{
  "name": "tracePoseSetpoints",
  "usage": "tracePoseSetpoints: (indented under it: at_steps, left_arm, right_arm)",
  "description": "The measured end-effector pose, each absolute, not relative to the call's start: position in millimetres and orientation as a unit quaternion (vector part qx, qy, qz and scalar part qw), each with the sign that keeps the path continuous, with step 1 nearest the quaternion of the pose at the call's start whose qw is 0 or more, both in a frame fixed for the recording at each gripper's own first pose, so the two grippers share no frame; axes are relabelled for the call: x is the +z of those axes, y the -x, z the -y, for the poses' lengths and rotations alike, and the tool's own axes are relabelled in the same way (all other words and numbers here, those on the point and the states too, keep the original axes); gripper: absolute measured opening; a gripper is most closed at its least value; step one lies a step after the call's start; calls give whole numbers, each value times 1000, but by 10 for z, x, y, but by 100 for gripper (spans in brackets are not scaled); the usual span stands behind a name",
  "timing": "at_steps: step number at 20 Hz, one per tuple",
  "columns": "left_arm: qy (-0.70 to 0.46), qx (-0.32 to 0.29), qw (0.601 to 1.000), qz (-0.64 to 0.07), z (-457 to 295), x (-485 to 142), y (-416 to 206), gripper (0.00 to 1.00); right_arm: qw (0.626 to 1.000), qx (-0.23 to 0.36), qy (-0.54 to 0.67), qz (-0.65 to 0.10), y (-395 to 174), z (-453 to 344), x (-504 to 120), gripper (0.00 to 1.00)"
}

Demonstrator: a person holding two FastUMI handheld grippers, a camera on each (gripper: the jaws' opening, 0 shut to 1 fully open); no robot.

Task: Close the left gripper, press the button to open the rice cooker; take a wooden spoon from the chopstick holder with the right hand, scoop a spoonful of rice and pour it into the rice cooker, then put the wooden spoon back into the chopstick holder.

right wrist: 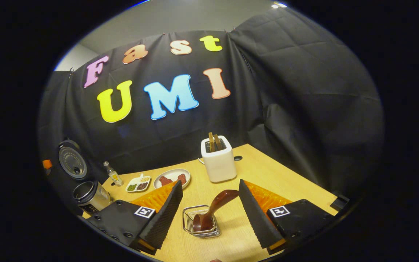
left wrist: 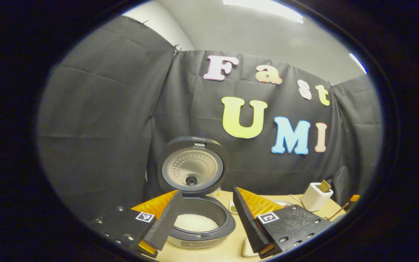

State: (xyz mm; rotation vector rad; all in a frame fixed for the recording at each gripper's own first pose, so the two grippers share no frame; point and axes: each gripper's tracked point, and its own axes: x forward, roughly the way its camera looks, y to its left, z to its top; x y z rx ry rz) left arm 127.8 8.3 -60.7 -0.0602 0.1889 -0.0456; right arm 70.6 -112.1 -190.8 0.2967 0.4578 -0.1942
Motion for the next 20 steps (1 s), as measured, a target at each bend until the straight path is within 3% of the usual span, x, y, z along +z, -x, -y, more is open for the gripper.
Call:
tracePoseSetpoints:
  at_steps: [1, 2, 5, 6, 8, 11, 12, 13, 14, 16, 18, 19, 20]
  left_arm:
    - [19, -23, 996, -86, -100, -557, -1170, 87]
    - [12, -23, 997, -79, -115, -502, -1076, 80]
    - [11, -26, 997, -70, -143, -401, -828, 81]
    - [13, -29, 997, -72, -135, -401, -764, 81]
    - [12, -31, 996, -78, -143, -417, -684, 81]
    - [0, -31, 996, -88, -171, -442, -620, 80]
    - [-2, -32, 995, -91, -171, -451, -612, 87]
    - [-4, -33, 995, -94, -173, -451, -596, 87]
    - [-4, -34, 995, -97, -164, -492, -571, 81]
    - [-5, -36, 994, -104, -170, -552, -548, 81]
    - [-4, -39, 993, -109, -171, -600, -536, 87]
    - [-4, -41, 993, -109, -173, -603, -540, 81]
    - [-3, -43, 993, -109, -171, -596, -554, 81]
  right_arm:
    - [953, -101, -161, -236, -725, 1136, -2010, 98]
    - [947, -105, -176, -246, -742, 1148, -2108, 98]
    - [923, -112, -233, -285, -781, 1106, -2456, 98]
    - [912, -114, -257, -299, -801, 1087, -2569, 93]
    - [892, -115, -300, -318, -857, 1032, -2755, 98]
    - [875, -113, -341, -324, -928, 964, -2877, 92]
    - [874, -108, -347, -323, -967, 945, -2879, 90]
    - [874, -107, -351, -320, -1022, 937, -2888, 78]
    - [873, -110, -353, -319, -1031, 951, -2874, 76]
    - [870, -105, -354, -328, -1108, 890, -2924, 31]
    - [880, -109, -322, -332, -1135, 884, -2939, 21]
    - [888, -113, -309, -321, -1099, 940, -2794, 9]
    - [896, -110, -298, -310, -1136, 917, -2701, 8]
